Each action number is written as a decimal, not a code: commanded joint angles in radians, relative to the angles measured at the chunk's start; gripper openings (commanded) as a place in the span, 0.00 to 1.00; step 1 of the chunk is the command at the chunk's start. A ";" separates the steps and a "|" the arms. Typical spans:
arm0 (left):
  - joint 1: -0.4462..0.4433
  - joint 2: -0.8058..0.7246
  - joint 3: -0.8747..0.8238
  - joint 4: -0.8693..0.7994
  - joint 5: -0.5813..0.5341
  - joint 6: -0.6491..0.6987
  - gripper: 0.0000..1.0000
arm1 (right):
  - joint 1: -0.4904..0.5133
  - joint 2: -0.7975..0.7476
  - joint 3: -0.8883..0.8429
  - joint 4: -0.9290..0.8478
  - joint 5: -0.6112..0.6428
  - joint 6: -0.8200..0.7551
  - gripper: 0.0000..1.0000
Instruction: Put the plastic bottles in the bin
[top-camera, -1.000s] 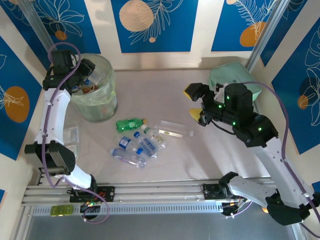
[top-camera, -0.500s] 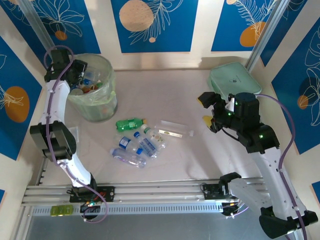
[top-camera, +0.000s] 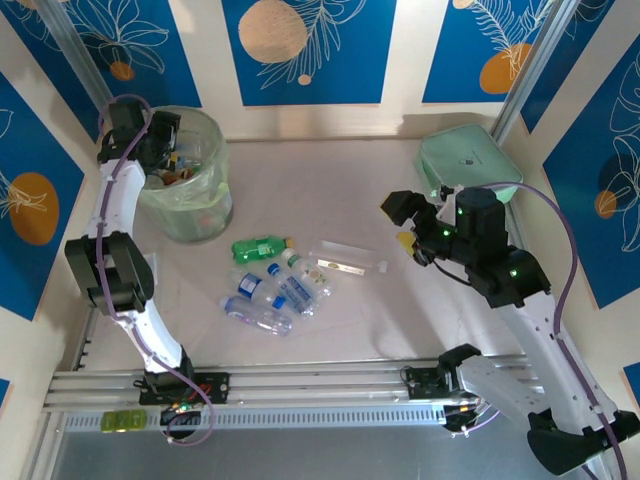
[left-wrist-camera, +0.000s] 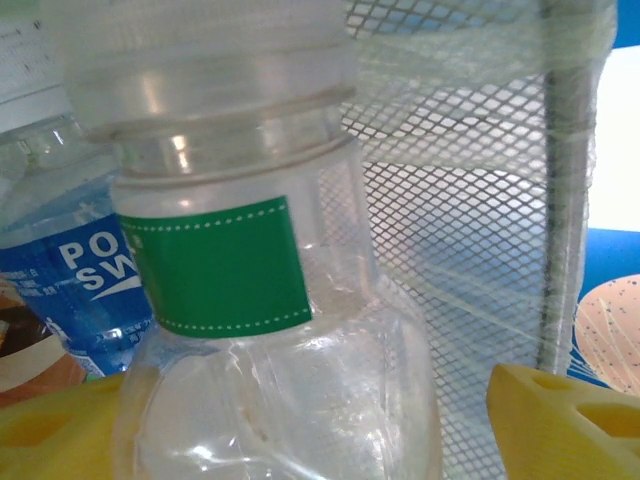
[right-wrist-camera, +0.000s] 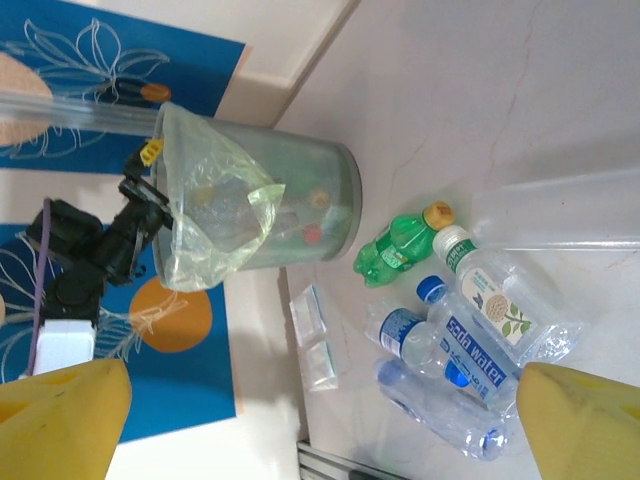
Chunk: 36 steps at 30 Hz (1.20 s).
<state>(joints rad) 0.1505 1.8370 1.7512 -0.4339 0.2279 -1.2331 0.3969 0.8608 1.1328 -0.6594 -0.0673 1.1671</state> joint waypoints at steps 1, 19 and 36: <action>0.005 -0.083 0.022 -0.022 0.017 0.022 0.83 | 0.015 -0.009 0.024 0.028 0.034 -0.056 0.99; -0.047 -0.463 -0.016 -0.406 -0.142 0.319 0.89 | 0.040 -0.016 0.004 -0.021 0.000 -0.379 0.99; -0.358 -0.915 -0.521 -0.616 -0.216 0.393 0.99 | 0.443 0.320 0.067 -0.267 0.153 -0.768 0.82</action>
<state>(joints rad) -0.2016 0.9550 1.2922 -0.9791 -0.0082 -0.8726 0.7986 1.1313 1.1637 -0.8150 0.0265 0.4843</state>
